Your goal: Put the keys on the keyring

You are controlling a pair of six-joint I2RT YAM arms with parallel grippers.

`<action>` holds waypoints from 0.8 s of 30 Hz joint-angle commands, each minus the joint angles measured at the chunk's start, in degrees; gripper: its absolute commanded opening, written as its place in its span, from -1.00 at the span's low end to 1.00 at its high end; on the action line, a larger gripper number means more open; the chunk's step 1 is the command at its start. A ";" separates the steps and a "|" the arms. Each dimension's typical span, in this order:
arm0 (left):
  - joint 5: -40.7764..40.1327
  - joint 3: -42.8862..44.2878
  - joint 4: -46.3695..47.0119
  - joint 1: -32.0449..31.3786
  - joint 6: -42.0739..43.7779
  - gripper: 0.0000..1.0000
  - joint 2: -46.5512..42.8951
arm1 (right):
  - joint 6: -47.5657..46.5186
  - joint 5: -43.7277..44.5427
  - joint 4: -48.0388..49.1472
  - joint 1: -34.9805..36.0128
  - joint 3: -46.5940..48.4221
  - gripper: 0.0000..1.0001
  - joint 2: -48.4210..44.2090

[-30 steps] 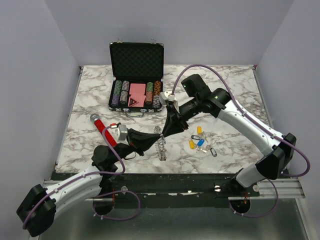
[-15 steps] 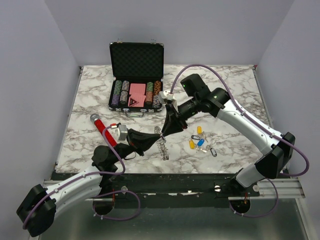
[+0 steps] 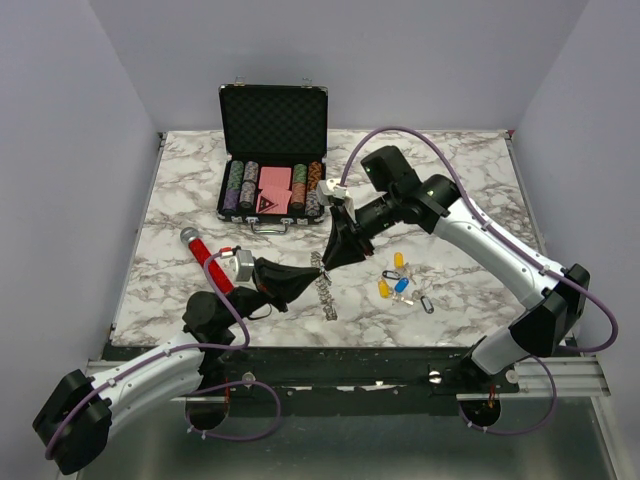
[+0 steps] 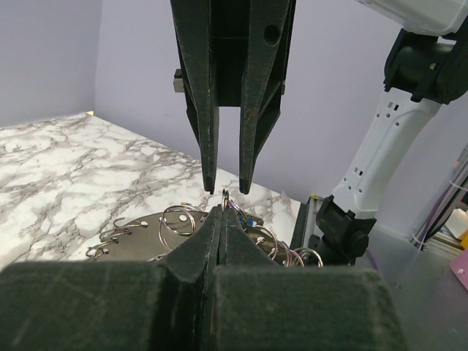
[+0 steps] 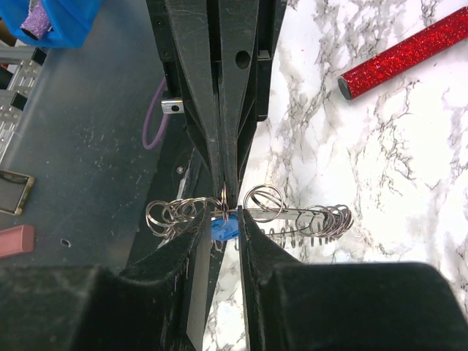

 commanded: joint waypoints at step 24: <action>-2.26 0.31 3.64 0.09 -0.50 -1.00 0.38 | 2.34 0.13 3.02 0.35 -1.87 -0.55 1.31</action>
